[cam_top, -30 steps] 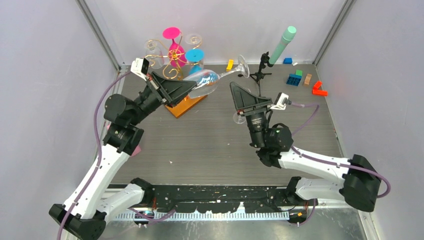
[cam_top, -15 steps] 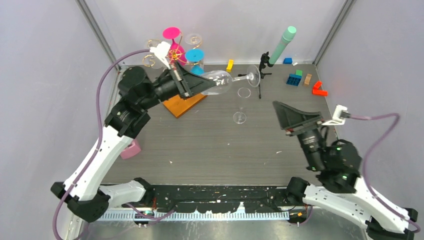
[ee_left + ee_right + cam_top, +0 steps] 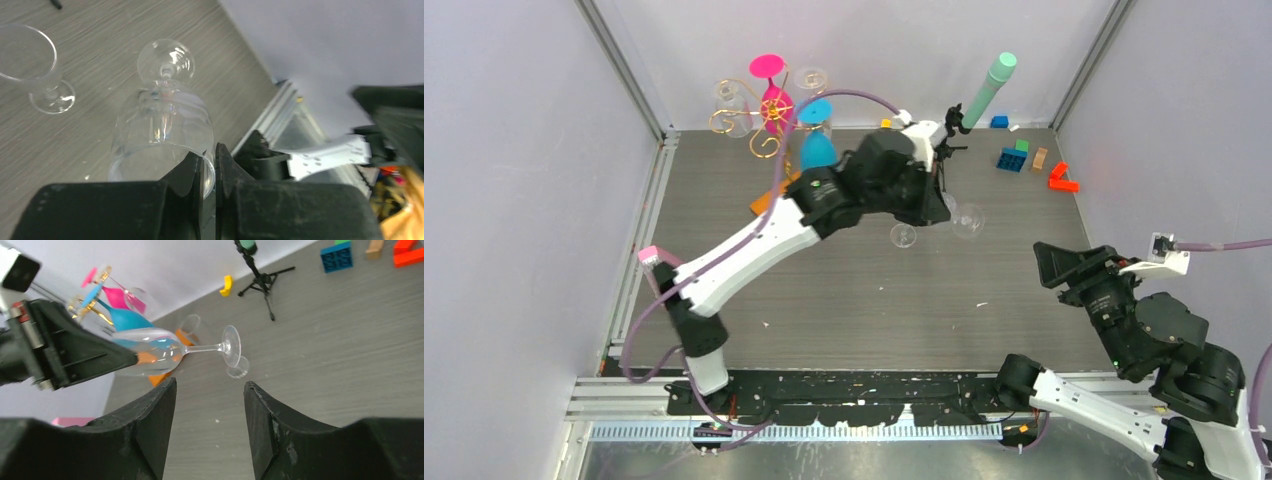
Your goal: Take the wine glass off the wine glass rack
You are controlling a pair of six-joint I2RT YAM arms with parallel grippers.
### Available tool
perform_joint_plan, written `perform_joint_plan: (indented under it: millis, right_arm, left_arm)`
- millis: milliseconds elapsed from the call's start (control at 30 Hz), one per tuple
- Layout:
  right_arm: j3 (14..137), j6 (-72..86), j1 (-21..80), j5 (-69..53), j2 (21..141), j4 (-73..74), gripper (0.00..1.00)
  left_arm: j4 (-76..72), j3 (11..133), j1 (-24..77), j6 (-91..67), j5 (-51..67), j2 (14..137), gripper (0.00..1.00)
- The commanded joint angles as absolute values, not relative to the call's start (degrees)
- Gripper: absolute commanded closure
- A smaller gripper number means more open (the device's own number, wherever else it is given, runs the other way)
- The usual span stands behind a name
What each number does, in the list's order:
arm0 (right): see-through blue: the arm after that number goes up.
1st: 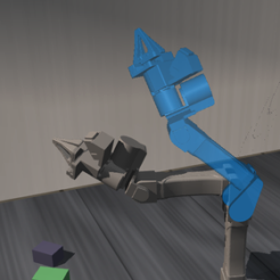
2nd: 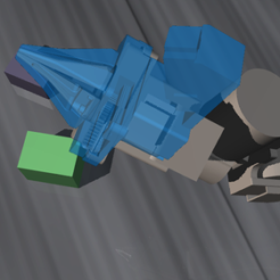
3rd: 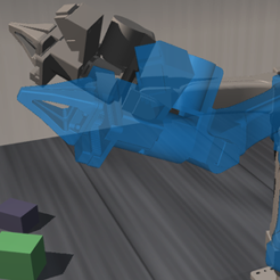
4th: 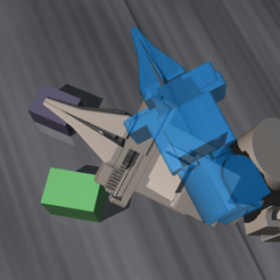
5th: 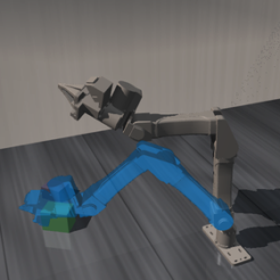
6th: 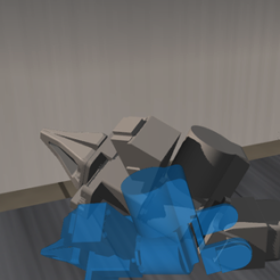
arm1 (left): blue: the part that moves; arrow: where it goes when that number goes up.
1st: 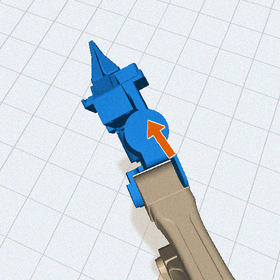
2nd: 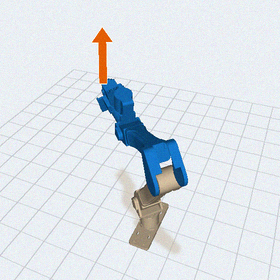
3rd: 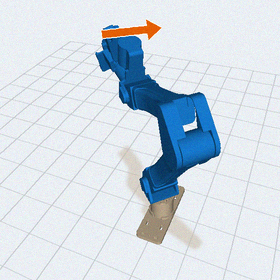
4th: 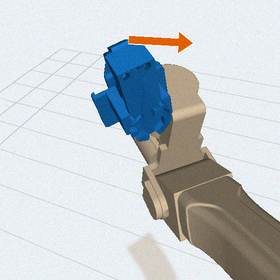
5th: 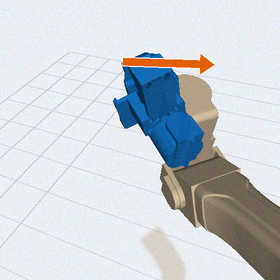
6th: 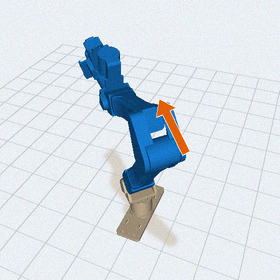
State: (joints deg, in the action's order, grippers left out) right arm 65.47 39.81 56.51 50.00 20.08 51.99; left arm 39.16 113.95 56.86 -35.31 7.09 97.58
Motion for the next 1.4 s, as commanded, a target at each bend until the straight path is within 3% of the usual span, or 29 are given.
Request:
perform_joint_plan:
  millis: [0,367,1033,1367]
  right_arm:
    - [70.92,43.71,56.69,50.10,22.17,68.93,0.44]
    - [70.45,51.81,56.69,44.96,20.19,78.02,0.52]
    - [65.18,52.91,56.69,40.94,20.43,75.09,0.52]
    - [64.59,52.42,56.69,39.55,23.27,73.13,0.51]
  left_arm:
    - [49.75,125.84,58.26,-29.14,-3.20,108.07,1.00]
    - [60.90,148.37,61.13,-28.32,-10.44,129.88,1.00]
    - [67.22,144.81,61.10,-24.99,-4.05,131.75,1.00]
    - [65.68,145.20,58.78,-25.05,-3.00,132.35,0.84]
